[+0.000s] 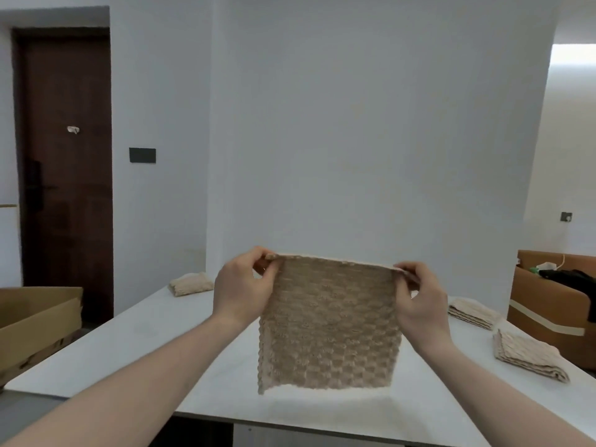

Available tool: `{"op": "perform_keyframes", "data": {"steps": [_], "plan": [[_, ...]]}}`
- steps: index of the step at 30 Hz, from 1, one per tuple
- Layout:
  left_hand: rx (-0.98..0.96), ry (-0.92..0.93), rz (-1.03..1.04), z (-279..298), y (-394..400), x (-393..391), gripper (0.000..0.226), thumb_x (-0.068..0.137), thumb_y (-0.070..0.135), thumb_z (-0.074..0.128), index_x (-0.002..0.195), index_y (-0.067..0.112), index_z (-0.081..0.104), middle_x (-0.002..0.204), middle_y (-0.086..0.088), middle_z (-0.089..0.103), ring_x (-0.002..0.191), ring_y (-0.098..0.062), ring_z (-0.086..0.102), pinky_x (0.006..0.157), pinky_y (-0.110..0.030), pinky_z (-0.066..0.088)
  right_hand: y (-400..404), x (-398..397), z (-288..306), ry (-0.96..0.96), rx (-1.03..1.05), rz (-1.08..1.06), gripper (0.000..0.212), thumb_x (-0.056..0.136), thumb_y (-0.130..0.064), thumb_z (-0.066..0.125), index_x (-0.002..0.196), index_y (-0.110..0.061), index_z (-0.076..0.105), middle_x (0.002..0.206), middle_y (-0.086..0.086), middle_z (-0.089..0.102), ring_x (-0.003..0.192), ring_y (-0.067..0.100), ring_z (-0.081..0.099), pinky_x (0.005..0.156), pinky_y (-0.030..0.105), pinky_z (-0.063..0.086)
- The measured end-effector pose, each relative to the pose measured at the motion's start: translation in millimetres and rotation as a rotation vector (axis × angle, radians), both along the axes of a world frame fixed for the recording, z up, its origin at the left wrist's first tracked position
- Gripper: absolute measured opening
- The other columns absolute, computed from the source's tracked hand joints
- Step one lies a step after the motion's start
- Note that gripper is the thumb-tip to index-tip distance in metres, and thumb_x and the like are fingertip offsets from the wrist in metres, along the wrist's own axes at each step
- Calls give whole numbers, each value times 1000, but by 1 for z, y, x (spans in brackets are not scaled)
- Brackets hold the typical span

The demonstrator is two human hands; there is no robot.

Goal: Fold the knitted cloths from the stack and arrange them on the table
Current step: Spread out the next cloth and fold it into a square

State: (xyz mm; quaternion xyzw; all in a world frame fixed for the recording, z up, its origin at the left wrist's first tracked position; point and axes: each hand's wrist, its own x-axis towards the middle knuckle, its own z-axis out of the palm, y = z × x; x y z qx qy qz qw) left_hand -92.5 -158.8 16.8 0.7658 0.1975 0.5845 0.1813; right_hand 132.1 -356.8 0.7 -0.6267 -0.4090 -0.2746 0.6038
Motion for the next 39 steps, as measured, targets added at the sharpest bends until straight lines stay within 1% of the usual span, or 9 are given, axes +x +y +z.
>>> {"op": "perform_keyframes", "data": {"steps": [6,10,13,16,19,22,27,32,39], "plan": [[-15,23,-9,16,-10,-18,25,93,44,67,75,28,63,63,10,61,59,-11,57,58,-31,49,-17,-16,20,1,17,47,14,98,-17,62,101,-28,69,94,-9,72,88,10,68,76,25,52],[-75,110,13,1,-10,-19,28,93,47,65,73,28,62,61,10,62,59,-10,57,58,-32,49,-22,-23,13,27,-25,49,11,97,-17,65,99,-27,69,91,-13,72,87,-5,67,71,5,46],[-136,209,34,-16,-6,-16,27,91,48,65,71,29,62,60,13,62,60,-7,58,56,-29,45,-21,-20,-5,106,-115,58,13,95,-17,68,96,-31,67,87,-20,71,85,-16,64,69,0,44],[-172,335,75,-36,1,-10,30,91,50,63,70,29,60,61,11,62,63,-7,59,56,-28,41,-18,-7,-30,149,-224,21,16,93,-20,70,89,-35,67,80,-23,72,84,-13,65,71,4,46],[-210,451,107,-56,8,-1,29,93,51,60,73,30,61,67,12,64,68,-7,61,57,-27,40,-11,5,-56,176,-314,-9,17,92,-21,70,83,-35,67,80,-25,71,82,-8,66,73,18,51],[-241,528,122,-75,15,11,28,94,50,60,72,32,60,70,14,65,71,-7,61,57,-27,40,-1,15,-78,190,-382,-38,19,93,-19,69,81,-34,67,75,-20,71,78,-8,64,67,18,47],[-310,561,147,-104,30,36,28,94,49,59,76,28,63,73,13,65,73,-10,61,60,-27,43,19,32,-112,254,-444,-51,21,96,-16,64,84,-32,68,78,-17,70,79,-3,63,63,18,44],[-339,591,178,-131,48,58,30,94,47,59,75,24,62,72,11,65,73,-13,62,61,-28,45,37,46,-139,315,-473,-42,21,96,-12,63,86,-29,69,83,-18,70,83,-8,61,66,12,41],[-393,573,184,-165,69,81,32,94,45,61,73,21,59,69,9,64,72,-13,61,61,-28,46,61,65,-165,303,-519,-79,15,94,-14,66,88,-27,71,84,-16,71,85,6,65,77,26,46]]}}
